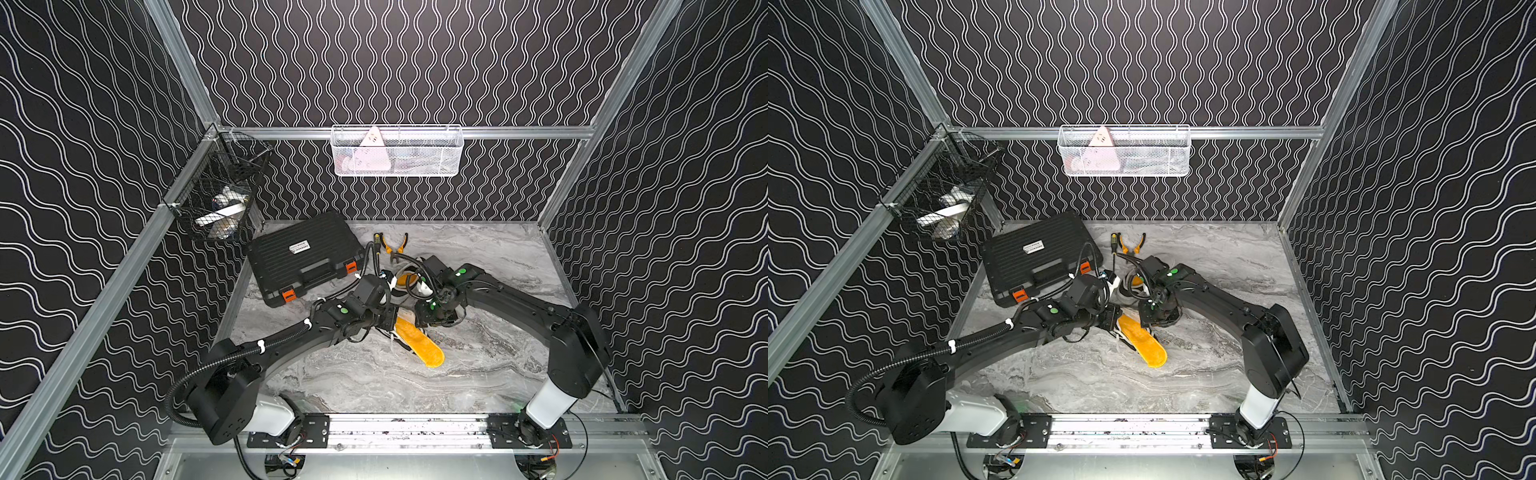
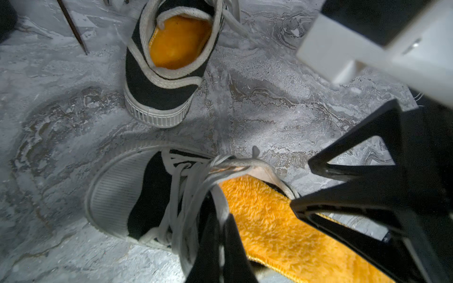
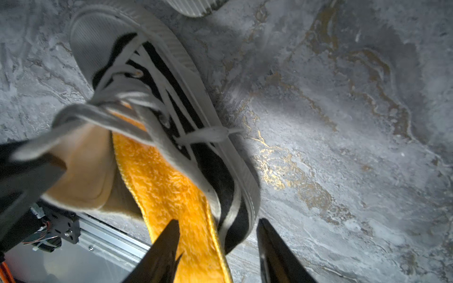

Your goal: Insert the insole into the shoe

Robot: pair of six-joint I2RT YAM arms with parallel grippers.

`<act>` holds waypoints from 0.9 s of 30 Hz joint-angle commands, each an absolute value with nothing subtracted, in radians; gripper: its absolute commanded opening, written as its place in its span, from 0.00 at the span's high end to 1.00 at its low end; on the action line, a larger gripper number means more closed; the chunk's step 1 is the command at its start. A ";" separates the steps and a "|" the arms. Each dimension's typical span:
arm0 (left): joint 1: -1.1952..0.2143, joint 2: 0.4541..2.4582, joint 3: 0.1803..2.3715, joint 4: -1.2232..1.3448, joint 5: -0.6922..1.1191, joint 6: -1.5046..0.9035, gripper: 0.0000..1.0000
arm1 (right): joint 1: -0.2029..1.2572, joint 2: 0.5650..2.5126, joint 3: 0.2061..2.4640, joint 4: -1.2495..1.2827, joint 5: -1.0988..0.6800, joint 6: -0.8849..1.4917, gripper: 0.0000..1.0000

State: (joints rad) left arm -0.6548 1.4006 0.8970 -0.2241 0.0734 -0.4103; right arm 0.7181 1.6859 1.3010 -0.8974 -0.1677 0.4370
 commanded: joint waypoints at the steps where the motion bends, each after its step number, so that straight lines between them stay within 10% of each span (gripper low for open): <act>1: -0.655 1.402 0.897 -0.193 0.043 -0.424 1.00 | 0.719 1.648 1.238 -0.889 -0.245 0.508 0.42; 6: -0.654 1.402 0.896 -0.179 0.043 -0.432 1.00 | 0.721 1.629 1.148 -0.813 -0.336 0.567 0.46; 15: -0.658 1.396 0.896 -0.189 0.042 -0.424 1.00 | 0.720 1.645 1.181 -0.825 -0.333 0.560 0.86; 27: -0.658 1.402 0.904 -0.199 0.040 -0.402 1.00 | 0.798 1.644 1.326 -0.968 -0.255 0.359 0.92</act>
